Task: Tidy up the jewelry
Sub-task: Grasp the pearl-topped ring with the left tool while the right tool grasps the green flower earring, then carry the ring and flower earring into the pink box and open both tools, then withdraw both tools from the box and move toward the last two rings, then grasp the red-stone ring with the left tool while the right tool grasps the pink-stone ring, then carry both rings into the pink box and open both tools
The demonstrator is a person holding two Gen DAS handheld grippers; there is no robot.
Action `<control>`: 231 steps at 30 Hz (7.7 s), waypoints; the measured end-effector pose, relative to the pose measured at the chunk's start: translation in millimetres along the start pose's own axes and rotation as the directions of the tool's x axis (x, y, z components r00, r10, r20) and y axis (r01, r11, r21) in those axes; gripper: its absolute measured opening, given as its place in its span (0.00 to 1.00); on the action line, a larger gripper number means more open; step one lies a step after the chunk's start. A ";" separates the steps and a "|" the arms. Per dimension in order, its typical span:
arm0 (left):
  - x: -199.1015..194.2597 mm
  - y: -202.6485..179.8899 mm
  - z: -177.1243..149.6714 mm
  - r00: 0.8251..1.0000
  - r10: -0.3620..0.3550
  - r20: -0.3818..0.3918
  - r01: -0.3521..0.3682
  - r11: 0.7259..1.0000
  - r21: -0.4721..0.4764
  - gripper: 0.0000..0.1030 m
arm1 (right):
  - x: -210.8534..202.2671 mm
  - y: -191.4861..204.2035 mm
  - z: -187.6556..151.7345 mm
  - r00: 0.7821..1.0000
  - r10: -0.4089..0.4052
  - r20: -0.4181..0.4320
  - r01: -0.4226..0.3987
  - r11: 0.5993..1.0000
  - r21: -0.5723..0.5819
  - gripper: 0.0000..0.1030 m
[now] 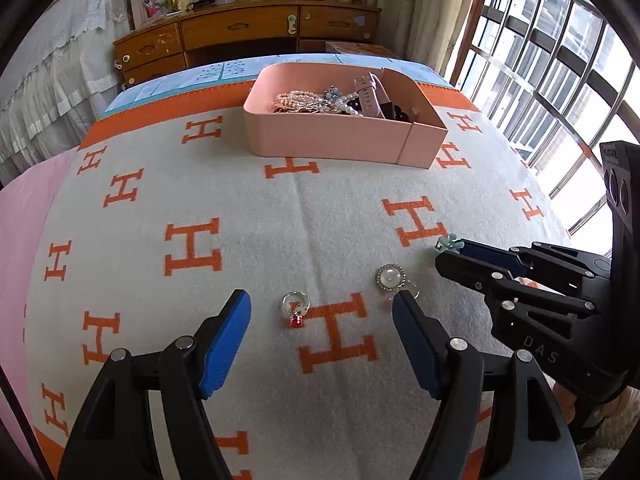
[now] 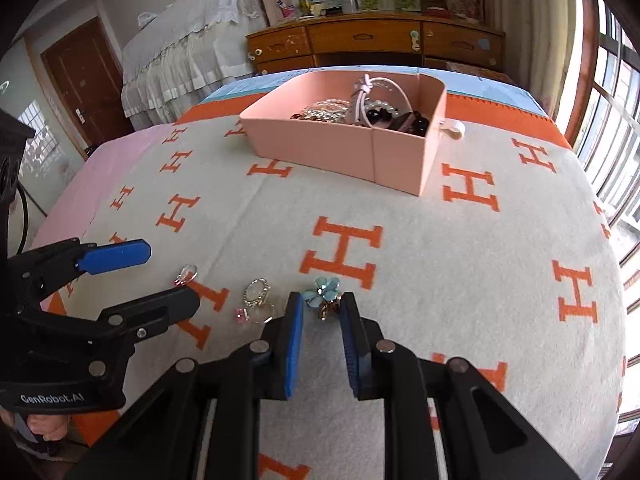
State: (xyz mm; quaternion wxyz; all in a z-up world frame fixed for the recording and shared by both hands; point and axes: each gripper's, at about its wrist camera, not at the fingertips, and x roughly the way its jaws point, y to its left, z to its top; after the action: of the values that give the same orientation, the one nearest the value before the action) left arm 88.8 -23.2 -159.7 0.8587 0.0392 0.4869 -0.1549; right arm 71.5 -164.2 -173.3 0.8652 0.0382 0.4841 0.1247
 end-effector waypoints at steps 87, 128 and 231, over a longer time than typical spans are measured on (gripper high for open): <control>-1.5 34.2 174.2 0.997 0.042 0.071 -0.039 0.998 -0.051 0.68 | -21.7 -45.1 146.5 0.996 0.062 0.068 -0.074 0.977 0.198 0.17; 11.6 23.0 -10.6 0.998 0.056 -0.041 -0.058 0.996 -0.067 0.39 | -22.8 13.2 -29.6 0.992 0.121 -0.032 -0.116 0.985 0.124 0.29; -43.1 25.8 181.6 0.990 -0.125 0.066 0.129 0.989 -0.065 0.05 | -48.6 -12.8 163.1 0.979 0.137 0.150 -0.152 0.984 0.093 0.09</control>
State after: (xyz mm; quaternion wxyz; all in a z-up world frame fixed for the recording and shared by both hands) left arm 225.6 -28.5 -30.3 0.8626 -0.0266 0.4667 -0.1934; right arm 187.6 -179.9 -49.2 0.8832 0.1272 0.4226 0.1587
